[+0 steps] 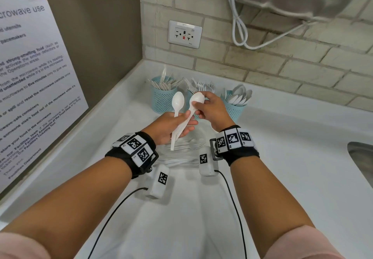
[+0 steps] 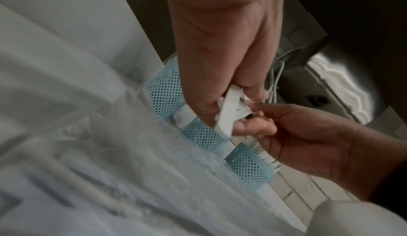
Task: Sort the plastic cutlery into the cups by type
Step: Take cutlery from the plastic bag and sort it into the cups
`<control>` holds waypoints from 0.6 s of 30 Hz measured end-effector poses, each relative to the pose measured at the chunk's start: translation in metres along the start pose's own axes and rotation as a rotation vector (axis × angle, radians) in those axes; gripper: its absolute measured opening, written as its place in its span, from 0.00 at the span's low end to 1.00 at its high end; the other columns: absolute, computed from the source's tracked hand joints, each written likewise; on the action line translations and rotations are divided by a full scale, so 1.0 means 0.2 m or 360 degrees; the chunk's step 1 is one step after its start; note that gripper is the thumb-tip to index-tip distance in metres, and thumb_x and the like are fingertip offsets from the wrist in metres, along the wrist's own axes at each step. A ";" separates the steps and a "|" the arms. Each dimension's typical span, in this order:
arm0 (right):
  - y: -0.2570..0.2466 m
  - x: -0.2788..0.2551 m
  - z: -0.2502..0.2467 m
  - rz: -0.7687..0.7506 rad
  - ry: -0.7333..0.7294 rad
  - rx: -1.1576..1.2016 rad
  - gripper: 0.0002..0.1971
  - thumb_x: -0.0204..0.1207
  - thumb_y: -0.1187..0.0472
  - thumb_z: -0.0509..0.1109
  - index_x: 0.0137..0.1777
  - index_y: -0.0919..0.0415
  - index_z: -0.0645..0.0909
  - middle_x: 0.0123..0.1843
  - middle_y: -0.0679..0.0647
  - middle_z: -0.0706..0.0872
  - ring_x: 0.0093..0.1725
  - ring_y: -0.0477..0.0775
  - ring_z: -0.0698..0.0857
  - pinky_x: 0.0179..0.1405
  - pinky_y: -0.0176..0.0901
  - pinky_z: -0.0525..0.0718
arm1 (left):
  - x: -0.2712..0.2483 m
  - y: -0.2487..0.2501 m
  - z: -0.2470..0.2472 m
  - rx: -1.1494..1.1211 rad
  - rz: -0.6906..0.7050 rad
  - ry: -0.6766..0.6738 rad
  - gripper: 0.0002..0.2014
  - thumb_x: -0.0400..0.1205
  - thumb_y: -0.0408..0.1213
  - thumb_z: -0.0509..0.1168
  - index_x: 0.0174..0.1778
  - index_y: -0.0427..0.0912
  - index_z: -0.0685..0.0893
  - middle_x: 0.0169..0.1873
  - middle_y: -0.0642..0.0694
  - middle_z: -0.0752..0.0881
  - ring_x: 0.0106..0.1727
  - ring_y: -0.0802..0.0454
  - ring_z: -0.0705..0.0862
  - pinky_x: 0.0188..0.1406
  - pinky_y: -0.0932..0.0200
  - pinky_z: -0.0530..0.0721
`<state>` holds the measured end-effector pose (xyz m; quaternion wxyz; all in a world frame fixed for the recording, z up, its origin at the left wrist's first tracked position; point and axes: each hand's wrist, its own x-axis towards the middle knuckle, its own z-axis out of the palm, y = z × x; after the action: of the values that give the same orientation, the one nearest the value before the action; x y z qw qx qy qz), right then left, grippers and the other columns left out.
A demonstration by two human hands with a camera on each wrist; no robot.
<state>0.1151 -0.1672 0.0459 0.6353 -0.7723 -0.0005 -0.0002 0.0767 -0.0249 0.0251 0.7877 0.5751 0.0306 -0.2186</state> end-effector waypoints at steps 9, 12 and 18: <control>-0.04 -0.03 0.02 -0.0068 -0.0182 -0.0054 0.14 0.85 0.53 0.58 0.60 0.61 0.77 0.38 0.53 0.82 0.27 0.45 0.82 0.26 0.36 0.81 | -0.01 -0.01 0.06 0.0304 0.0001 -0.0008 0.16 0.84 0.48 0.60 0.52 0.39 0.82 0.38 0.44 0.87 0.26 0.61 0.86 0.23 0.72 0.80; -0.02 -0.04 0.03 -0.0148 -0.0250 -0.0201 0.13 0.78 0.57 0.70 0.58 0.60 0.75 0.43 0.55 0.83 0.35 0.48 0.82 0.31 0.39 0.81 | 0.00 -0.01 0.06 0.0364 -0.0015 -0.0026 0.14 0.83 0.47 0.62 0.50 0.39 0.83 0.33 0.46 0.83 0.20 0.63 0.80 0.18 0.73 0.76; 0.00 0.01 0.01 -0.0282 0.0310 -0.0279 0.09 0.79 0.65 0.65 0.58 0.62 0.73 0.49 0.56 0.81 0.46 0.59 0.83 0.42 0.50 0.86 | 0.01 -0.02 0.01 -0.0028 -0.0191 -0.0001 0.24 0.83 0.58 0.53 0.51 0.41 0.83 0.25 0.53 0.74 0.18 0.64 0.69 0.15 0.74 0.69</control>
<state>0.1172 -0.1663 0.0450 0.5600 -0.8180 -0.0071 -0.1311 0.0763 -0.0292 0.0211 0.7783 0.5651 0.0668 -0.2655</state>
